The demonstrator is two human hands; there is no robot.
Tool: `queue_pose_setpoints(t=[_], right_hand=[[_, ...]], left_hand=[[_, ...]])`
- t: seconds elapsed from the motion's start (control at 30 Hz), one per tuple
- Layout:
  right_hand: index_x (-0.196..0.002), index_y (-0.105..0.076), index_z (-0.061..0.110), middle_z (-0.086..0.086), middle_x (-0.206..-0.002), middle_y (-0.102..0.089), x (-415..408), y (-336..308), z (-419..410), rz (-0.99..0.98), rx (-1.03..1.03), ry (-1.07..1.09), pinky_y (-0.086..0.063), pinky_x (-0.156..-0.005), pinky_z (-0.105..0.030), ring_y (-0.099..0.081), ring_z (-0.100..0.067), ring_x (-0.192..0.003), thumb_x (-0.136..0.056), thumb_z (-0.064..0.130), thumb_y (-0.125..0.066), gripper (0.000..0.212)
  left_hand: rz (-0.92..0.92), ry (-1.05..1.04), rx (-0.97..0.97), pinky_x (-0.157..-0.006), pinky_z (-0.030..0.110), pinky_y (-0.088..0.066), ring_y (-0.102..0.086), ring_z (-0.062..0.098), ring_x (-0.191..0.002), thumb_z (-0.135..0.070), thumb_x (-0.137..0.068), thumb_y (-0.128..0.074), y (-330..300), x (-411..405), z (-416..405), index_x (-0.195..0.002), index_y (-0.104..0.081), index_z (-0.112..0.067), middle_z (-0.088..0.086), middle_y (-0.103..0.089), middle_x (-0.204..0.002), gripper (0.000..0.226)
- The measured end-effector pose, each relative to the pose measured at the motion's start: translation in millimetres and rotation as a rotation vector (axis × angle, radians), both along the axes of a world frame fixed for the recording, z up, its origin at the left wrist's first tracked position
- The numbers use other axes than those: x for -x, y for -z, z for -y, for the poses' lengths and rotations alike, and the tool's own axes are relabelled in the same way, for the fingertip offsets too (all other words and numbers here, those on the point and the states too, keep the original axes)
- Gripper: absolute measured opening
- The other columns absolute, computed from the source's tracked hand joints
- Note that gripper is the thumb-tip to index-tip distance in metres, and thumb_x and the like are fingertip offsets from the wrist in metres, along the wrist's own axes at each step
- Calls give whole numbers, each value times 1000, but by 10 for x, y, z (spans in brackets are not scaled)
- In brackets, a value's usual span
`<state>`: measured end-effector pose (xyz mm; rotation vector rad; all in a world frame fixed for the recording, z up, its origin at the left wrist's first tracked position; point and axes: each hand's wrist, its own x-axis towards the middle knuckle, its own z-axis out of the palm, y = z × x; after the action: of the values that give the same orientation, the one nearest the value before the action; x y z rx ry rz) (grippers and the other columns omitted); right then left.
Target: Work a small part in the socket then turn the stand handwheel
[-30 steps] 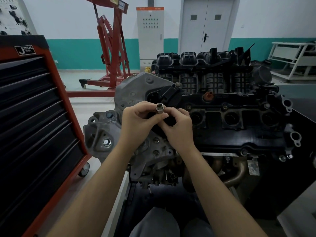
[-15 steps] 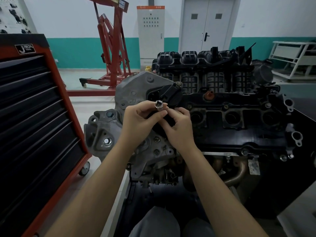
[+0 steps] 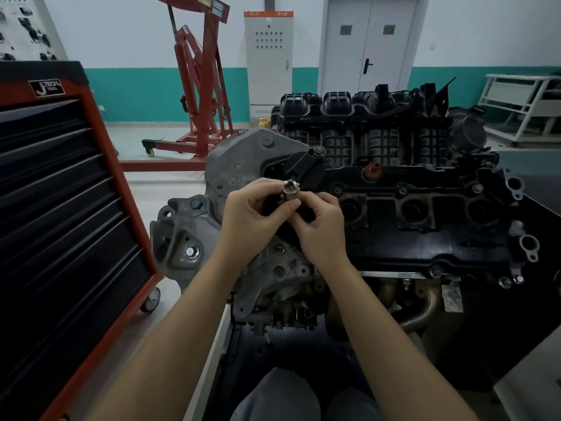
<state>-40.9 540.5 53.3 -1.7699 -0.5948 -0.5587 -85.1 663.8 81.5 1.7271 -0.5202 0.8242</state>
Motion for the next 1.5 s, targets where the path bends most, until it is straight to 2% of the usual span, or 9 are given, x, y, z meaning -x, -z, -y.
queue_pose_setpoints(t=[0.1, 0.23, 0.4, 0.9, 1.03, 1.2, 1.3, 1.43, 1.5], right_hand=[[-103, -72, 15, 8, -94, -70, 15, -12, -5, 23, -14, 9, -43, -93, -33, -50, -20, -110, -84, 19, -71, 19], [-115, -68, 14, 7, -103, -68, 11, 4, 6, 71, 37, -7, -37, -96, -23, -43, 1, -108, -86, 23, -66, 30], [-107, -72, 14, 4, -95, -70, -10, 7, -2, 12, -7, 1, -39, -87, -13, -49, -22, -112, -84, 15, -70, 22], [-103, -70, 17, 13, -93, -67, 17, -8, -10, 63, -15, 12, -45, -93, -43, -52, -23, -109, -84, 17, -71, 20], [-115, -68, 13, 10, -101, -67, 10, 12, -9, 124, 31, 15, -40, -95, -30, -46, 0, -107, -84, 19, -67, 31], [-107, -71, 13, 4, -97, -70, -8, 13, -2, 58, -1, 12, -43, -90, -27, -52, -26, -110, -84, 12, -70, 23], [-101, -70, 16, 8, -94, -69, 17, -5, -7, 56, -20, 11, -45, -92, -39, -52, -24, -109, -83, 17, -71, 19], [-113, -68, 16, 12, -102, -65, 11, 17, 0, 89, 28, 5, -41, -96, -31, -47, -6, -112, -84, 19, -69, 29], [-114, -68, 18, 11, -100, -65, 0, 14, 0, 37, 3, -5, -42, -95, -31, -48, -17, -115, -85, 15, -70, 29]], left_hand=[[8, 13, 30, -83, 28, -54, -69, 16, -88, 1, -76, -76, -17, 12, -8, -92, -71, -21, -1, -71, -92, 28], [-34, 62, 73, -87, 31, -54, -69, 18, -93, 6, -80, -70, -12, 10, -25, -98, -70, -16, 3, -71, -94, 29], [-4, 32, 13, -86, 29, -54, -69, 19, -93, 5, -78, -74, -28, 17, -11, -96, -69, -18, 3, -70, -96, 30], [2, -15, 6, -85, 33, -55, -68, 21, -91, 3, -78, -75, 4, 0, -18, -93, -70, -12, 3, -71, -93, 23], [-45, 19, 65, -89, 34, -53, -69, 21, -96, 9, -81, -69, 2, 2, -18, -98, -69, -12, 8, -71, -97, 27], [-29, 19, -18, -88, 34, -55, -68, 23, -95, 6, -78, -74, -24, 19, -9, -97, -71, -8, 9, -70, -97, 24], [-28, -2, 25, -84, 36, -56, -69, 24, -88, 5, -75, -77, -20, 19, 5, -91, -70, -14, 10, -71, -91, 26], [-61, 39, 77, -87, 27, -55, -70, 15, -94, 10, -79, -71, -17, 26, -3, -100, -69, -13, 3, -72, -96, 31], [-59, 54, 77, -87, 26, -54, -70, 13, -94, 11, -79, -71, -31, 34, -13, -101, -69, -14, 2, -72, -97, 34]])
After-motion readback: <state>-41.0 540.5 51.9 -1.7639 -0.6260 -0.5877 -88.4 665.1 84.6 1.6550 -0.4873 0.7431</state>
